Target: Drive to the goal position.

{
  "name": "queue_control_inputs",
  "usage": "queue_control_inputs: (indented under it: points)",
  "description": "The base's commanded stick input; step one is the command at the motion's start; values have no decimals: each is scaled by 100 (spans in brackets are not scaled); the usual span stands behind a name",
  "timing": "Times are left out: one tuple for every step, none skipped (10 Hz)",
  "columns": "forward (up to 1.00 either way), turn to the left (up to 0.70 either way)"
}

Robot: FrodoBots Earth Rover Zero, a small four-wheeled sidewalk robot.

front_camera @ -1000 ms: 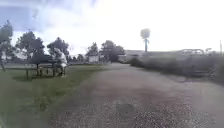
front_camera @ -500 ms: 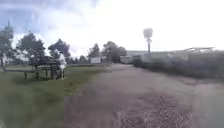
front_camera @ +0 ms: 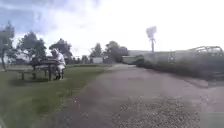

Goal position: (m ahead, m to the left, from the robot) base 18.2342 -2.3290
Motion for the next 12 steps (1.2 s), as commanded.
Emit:
queue_control_inputs:
  points:
    - [70,-33]
    - [70,-33]
    - [70,-31]
    - [70,-26]
    - [70,0]
    - [70,0]
    - [70,0]
    - [70,0]
    - [70,0]
    - [70,0]
    - [70,0]
    - [70,0]
